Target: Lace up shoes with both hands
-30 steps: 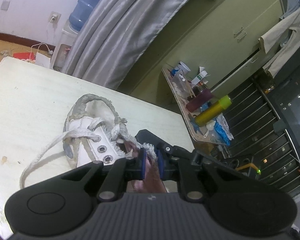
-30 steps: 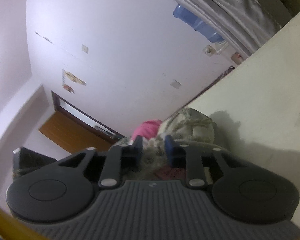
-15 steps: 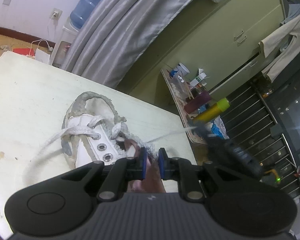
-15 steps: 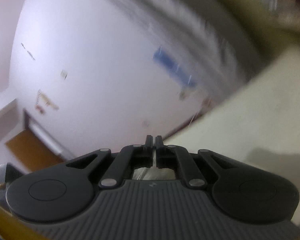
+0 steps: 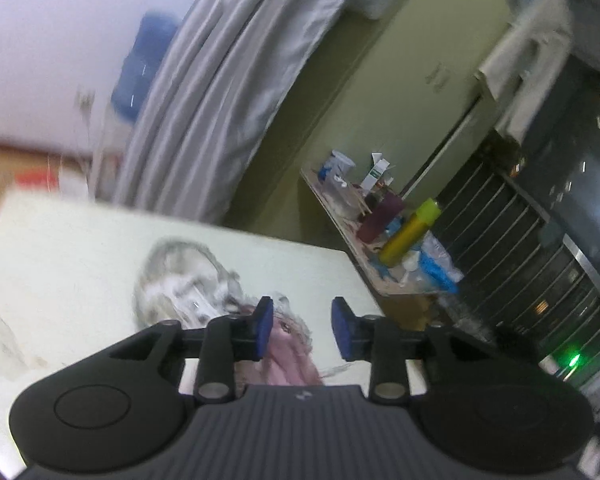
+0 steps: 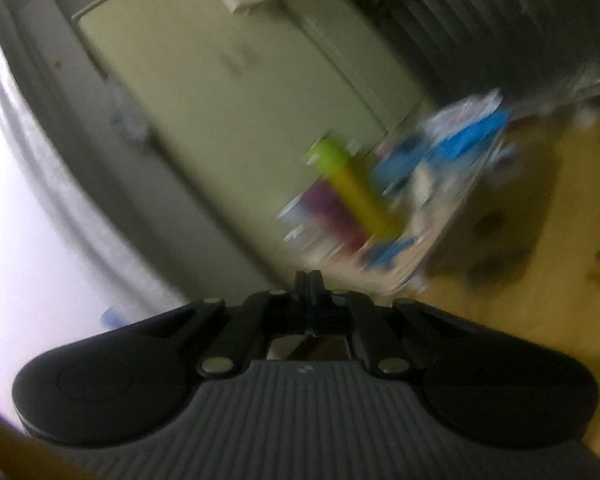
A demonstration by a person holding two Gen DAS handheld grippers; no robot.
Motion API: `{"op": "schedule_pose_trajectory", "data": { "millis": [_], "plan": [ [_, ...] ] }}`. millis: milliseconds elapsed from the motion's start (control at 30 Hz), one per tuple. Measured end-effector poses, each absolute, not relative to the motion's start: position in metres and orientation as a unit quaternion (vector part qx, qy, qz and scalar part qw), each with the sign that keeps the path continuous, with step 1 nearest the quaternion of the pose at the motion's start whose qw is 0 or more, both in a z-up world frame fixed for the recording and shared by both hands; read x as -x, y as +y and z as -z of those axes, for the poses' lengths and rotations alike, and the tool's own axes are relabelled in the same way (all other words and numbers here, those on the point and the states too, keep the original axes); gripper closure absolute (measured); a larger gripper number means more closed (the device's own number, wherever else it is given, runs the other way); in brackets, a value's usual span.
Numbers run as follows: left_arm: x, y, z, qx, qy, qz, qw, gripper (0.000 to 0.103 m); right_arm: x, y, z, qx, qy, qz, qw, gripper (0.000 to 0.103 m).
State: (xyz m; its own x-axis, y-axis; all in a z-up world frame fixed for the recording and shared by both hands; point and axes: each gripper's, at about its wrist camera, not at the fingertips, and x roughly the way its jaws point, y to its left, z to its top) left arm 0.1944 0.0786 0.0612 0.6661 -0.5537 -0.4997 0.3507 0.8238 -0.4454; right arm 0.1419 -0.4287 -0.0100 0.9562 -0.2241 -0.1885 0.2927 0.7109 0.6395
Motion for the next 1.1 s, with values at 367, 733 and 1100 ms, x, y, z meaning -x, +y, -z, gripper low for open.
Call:
{"op": "schedule_pose_trajectory", "data": {
  "millis": [367,733,1100],
  "plan": [
    [-0.184,0.107,-0.037,0.208,0.382,0.218,0.873,0.069,-0.156,-0.351,0.027,-0.345,0.175,-0.104,0.916,0.099],
    [-0.208,0.098,-0.053,0.230,0.318,0.241,0.888,0.098,-0.166,-0.280,0.031,-0.296,0.230,-0.174,0.911,0.097],
    [-0.171,0.121,-0.057,0.207,0.273,0.183,0.921,0.053,-0.197,-0.240,0.030,-0.212,0.274,-0.225,0.911,0.058]
  ]
}}
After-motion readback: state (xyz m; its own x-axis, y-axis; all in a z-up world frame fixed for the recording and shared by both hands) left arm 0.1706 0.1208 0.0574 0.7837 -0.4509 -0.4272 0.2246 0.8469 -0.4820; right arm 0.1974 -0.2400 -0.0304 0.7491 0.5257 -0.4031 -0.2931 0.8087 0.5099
